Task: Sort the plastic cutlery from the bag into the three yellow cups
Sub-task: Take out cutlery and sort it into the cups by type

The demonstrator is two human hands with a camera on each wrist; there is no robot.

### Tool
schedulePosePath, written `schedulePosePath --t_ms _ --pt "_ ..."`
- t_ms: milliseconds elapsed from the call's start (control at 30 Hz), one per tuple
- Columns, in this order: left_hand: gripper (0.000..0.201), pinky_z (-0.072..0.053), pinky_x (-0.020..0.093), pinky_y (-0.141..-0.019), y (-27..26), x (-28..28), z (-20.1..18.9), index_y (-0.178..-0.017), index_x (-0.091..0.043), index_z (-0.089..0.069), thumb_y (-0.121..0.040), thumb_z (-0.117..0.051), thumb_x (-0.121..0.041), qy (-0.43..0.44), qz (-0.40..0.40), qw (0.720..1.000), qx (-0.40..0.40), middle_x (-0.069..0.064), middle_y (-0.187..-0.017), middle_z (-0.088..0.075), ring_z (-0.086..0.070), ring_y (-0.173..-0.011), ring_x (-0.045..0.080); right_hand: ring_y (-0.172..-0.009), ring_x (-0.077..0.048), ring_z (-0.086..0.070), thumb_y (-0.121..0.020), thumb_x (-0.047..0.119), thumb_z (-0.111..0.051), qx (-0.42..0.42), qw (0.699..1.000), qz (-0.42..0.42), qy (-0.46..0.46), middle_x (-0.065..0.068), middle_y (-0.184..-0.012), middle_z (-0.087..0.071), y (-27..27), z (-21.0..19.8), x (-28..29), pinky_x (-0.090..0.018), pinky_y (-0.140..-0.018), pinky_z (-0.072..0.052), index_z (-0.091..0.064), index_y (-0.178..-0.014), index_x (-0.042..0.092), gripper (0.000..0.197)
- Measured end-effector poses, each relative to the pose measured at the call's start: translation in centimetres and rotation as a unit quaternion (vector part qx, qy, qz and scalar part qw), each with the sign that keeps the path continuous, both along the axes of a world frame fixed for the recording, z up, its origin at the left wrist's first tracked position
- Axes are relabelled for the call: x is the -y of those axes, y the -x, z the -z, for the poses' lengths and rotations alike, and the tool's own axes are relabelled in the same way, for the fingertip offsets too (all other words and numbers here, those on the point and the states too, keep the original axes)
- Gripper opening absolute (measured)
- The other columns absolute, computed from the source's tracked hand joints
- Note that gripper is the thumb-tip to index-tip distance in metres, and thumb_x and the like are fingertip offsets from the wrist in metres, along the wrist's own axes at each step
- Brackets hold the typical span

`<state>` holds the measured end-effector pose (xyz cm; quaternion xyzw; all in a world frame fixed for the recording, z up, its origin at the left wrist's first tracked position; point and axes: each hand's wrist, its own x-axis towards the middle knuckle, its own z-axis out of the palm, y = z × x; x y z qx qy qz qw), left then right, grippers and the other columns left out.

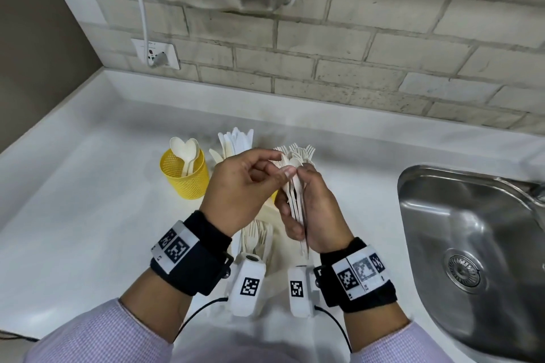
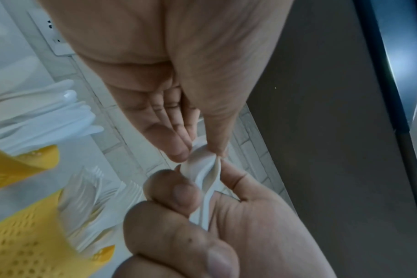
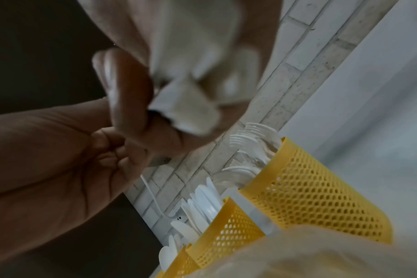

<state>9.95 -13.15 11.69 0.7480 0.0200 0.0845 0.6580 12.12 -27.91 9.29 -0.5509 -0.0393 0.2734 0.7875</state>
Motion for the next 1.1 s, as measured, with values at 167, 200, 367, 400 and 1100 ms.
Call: schedulePosePath --t_ms 167,200,367,400,1100 --pt "0.033 -0.060 0.030 -0.076 -0.1 -0.1 -0.2 -0.106 -0.016 -0.069 -0.078 -0.086 -0.025 0.015 0.026 0.999 -0.031 -0.008 -0.082 -0.072 -0.071 -0.070 0.013 -0.033 -0.017 -0.031 -0.098 0.048 -0.033 -0.019 0.999 0.027 -0.007 -0.012 -0.064 -0.045 0.1 -0.3 -0.7 -0.024 -0.045 -0.020 -0.052 -0.106 0.011 0.043" --pt "0.036 -0.060 0.031 -0.079 -0.2 -0.2 -0.2 -0.108 -0.014 -0.069 -0.078 -0.086 -0.023 0.024 0.029 0.999 -0.038 -0.006 -0.084 -0.074 -0.072 -0.073 0.014 -0.035 -0.017 -0.032 -0.101 0.043 -0.033 -0.015 0.999 0.042 -0.003 -0.012 -0.064 -0.045 0.2 -0.5 -0.8 -0.025 -0.046 -0.021 -0.050 -0.105 0.015 0.033" --pt "0.025 -0.061 0.042 -0.085 -0.3 -0.6 -0.3 -0.109 -0.014 -0.072 -0.086 -0.079 -0.008 0.041 0.021 0.998 -0.035 0.007 -0.092 -0.078 -0.075 -0.081 0.029 -0.040 -0.023 -0.043 -0.109 0.025 -0.039 0.025 0.996 0.083 0.030 -0.016 -0.067 -0.053 0.3 -1.0 -0.9 -0.025 -0.043 -0.035 -0.050 -0.102 0.016 0.016" --pt "0.026 -0.062 0.041 -0.082 -0.3 -0.6 -0.2 -0.110 -0.013 -0.071 -0.087 -0.078 -0.006 0.040 0.014 0.999 -0.033 0.009 -0.090 -0.077 -0.074 -0.078 0.032 -0.041 -0.024 -0.046 -0.110 0.025 -0.039 0.029 0.995 0.085 0.032 -0.017 -0.068 -0.055 0.3 -1.0 -1.0 -0.027 -0.043 -0.038 -0.050 -0.104 0.013 0.017" --pt "0.043 -0.043 0.032 -0.064 -0.3 -0.7 0.7 -0.120 -0.028 -0.072 -0.080 -0.086 -0.022 0.015 -0.016 1.000 -0.022 -0.009 -0.064 -0.046 -0.043 -0.058 0.012 -0.065 -0.022 -0.068 -0.110 0.028 -0.044 0.073 0.975 0.165 0.131 -0.023 -0.089 -0.070 0.3 0.0 -1.5 -0.037 -0.052 -0.058 -0.057 -0.111 0.009 0.023"
